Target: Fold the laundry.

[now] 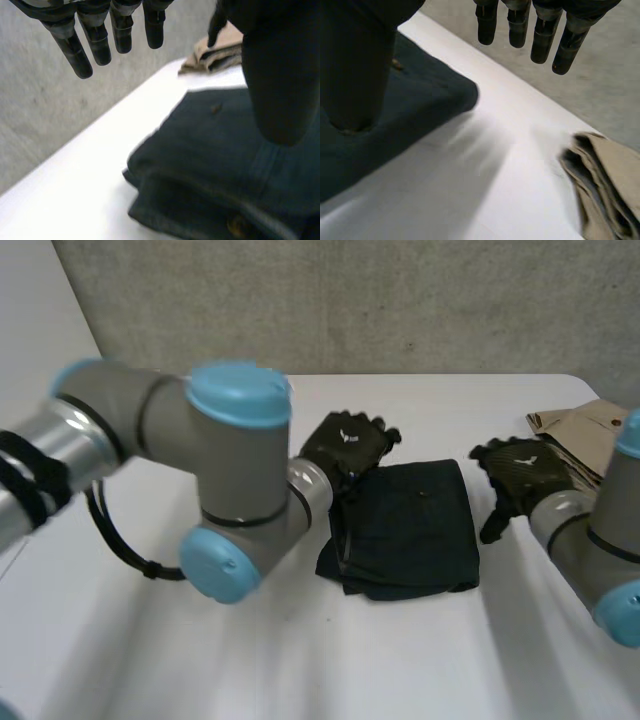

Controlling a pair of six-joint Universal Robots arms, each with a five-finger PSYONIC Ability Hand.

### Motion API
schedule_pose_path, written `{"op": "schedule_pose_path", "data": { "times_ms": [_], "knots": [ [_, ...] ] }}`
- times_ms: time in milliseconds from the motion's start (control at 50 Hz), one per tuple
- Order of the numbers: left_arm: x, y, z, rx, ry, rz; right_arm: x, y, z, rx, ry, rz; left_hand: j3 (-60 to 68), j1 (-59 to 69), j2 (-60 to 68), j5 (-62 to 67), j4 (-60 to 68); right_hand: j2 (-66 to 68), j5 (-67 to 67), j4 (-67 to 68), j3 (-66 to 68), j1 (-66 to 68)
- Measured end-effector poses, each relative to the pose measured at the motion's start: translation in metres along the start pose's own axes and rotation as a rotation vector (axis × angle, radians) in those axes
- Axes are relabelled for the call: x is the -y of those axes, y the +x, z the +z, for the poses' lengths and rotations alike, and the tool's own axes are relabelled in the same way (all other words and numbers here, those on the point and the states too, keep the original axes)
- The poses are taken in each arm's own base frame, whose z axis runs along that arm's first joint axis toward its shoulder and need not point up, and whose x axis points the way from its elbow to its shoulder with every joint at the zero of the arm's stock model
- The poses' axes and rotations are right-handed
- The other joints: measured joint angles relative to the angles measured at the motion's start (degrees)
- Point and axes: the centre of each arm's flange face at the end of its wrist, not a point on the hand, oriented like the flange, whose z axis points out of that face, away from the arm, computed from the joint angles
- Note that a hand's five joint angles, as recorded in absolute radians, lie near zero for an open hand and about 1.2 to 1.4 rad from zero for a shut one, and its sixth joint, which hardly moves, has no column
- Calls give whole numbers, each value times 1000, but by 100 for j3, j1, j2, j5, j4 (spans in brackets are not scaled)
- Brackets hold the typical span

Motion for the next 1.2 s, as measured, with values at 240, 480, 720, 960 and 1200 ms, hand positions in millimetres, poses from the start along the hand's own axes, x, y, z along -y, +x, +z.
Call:
{"op": "schedule_pose_path", "data": {
  "times_ms": [240, 480, 720, 960, 1200],
  "knots": [
    [50, -11, -68, -169, 46, -18, -39, 1, -27, 12, -134, 226, 0, 0, 0, -1, 0, 0, 0, 0, 0, 0],
    [45, -6, -103, -187, 63, -18, -61, -21, -16, 174, -214, 433, 0, 0, 0, -1, 0, 0, 0, 0, 0, 0],
    [36, -8, -102, -171, 59, -22, -58, -18, -1, 135, -171, 419, 0, 0, 0, -1, 0, 0, 0, 0, 0, 0],
    [37, -18, -102, -146, 61, -50, -33, -52, -34, 134, -43, 64, 0, 0, 0, -1, 0, 0, 0, 0, 0, 0],
    [37, -20, -101, -140, 67, -76, -44, -88, -34, 211, 29, -83, 0, 0, 0, -1, 0, 0, 0, 0, 0, 0]
  ]
}}
